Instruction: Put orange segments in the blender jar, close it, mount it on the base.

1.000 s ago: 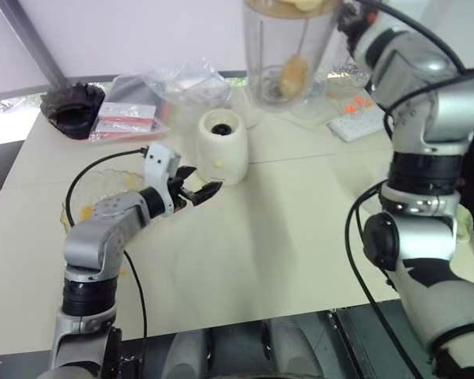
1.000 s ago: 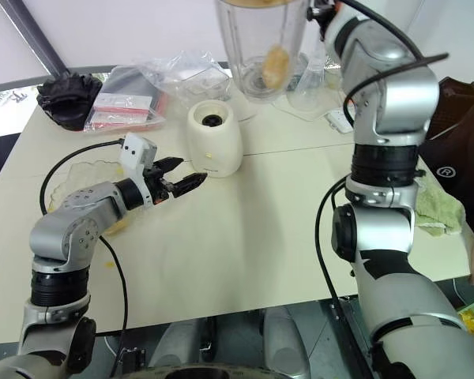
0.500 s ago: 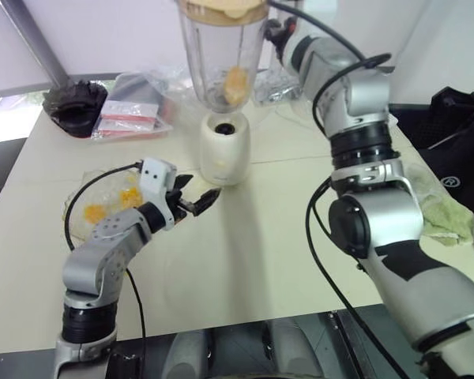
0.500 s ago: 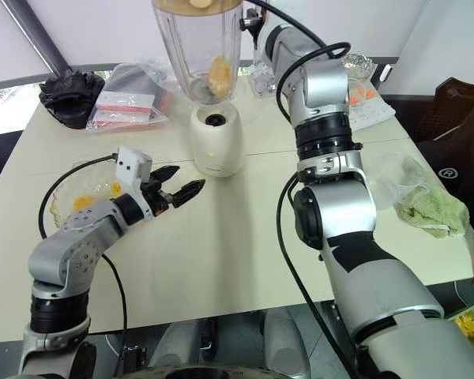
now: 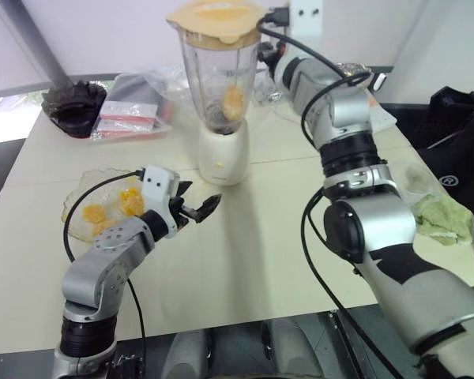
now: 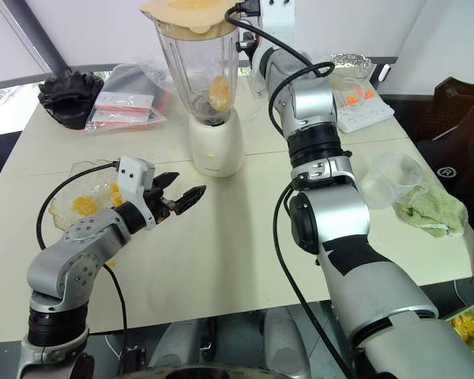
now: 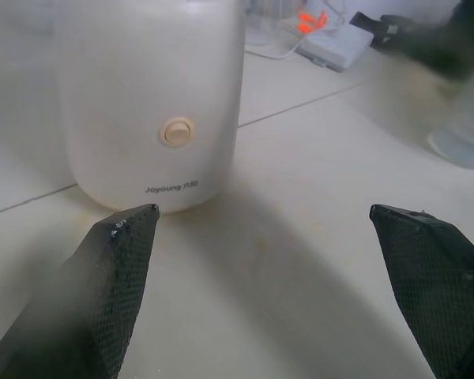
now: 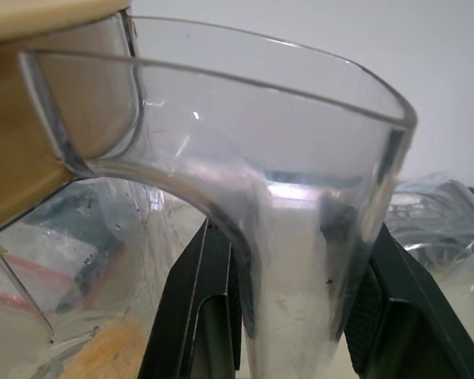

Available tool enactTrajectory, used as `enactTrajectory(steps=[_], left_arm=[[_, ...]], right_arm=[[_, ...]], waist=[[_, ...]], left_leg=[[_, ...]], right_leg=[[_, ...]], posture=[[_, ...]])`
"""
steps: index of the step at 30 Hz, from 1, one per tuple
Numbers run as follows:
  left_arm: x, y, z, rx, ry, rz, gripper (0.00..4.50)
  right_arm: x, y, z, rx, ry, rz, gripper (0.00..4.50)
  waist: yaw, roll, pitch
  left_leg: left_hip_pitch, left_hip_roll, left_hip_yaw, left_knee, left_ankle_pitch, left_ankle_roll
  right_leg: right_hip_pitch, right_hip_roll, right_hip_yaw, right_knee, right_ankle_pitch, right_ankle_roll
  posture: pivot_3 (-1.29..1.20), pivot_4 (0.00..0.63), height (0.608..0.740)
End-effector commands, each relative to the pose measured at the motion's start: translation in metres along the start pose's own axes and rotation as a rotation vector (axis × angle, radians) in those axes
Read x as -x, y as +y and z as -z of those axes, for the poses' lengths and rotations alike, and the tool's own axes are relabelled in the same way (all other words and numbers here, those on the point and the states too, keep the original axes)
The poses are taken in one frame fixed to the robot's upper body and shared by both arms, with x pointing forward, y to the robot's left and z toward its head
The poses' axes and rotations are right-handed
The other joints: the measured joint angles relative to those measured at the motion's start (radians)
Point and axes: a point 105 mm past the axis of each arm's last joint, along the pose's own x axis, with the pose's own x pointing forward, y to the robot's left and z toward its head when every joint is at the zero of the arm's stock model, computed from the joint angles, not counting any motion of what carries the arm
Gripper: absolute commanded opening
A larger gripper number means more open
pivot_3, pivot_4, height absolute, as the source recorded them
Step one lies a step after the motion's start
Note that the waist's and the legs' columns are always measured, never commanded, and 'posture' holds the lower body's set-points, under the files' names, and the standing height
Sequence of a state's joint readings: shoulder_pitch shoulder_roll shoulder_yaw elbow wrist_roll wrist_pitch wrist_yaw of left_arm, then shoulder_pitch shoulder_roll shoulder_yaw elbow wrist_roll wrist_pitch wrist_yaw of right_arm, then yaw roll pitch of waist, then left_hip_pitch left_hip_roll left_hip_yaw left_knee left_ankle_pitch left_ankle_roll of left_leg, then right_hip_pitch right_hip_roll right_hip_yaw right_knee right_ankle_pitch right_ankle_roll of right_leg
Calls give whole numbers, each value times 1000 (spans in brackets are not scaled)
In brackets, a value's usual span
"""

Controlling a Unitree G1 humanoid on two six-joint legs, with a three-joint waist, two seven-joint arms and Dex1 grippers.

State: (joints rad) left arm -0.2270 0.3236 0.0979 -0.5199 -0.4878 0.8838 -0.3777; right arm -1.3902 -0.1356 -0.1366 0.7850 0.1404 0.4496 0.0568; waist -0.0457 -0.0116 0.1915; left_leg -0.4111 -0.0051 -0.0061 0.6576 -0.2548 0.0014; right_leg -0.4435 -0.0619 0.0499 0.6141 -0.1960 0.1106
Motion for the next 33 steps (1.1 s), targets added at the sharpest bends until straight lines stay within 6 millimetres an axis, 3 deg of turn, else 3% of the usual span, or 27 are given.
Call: enactTrajectory(steps=[1, 22, 29, 33], left_arm=[[3, -5, -14, -31, -48, 8, 4451], [4, -12, -10, -54, -27, 22, 4451], [3, -13, -9, -56, -21, 30, 4500], [1, -14, -9, -64, -21, 43, 4500]], right_arm=[[0, 4, -21, 9, -91, -13, 996], [-5, -4, 21, 43, -4, 13, 996], [-3, -6, 27, 39, 14, 7, 4350], [1, -12, 38, 71, 28, 15, 4437]], waist=[[0, 0, 0], [1, 0, 0], [0, 0, 0], [-4, 0, 0]], left_leg=[[0, 0, 0, 0, 0, 0], [1, 0, 0, 0, 1, -2], [2, 0, 0, 0, 1, -2], [2, 0, 0, 0, 1, -2]], right_leg=[[0, 0, 0, 0, 0, 0], [1, 0, 0, 0, 0, 0], [2, 1, 0, 0, 0, 0], [1, 1, 0, 0, 0, 0]], posture=[[0, 150, 740], [0, 150, 740], [0, 150, 740], [0, 150, 740]])
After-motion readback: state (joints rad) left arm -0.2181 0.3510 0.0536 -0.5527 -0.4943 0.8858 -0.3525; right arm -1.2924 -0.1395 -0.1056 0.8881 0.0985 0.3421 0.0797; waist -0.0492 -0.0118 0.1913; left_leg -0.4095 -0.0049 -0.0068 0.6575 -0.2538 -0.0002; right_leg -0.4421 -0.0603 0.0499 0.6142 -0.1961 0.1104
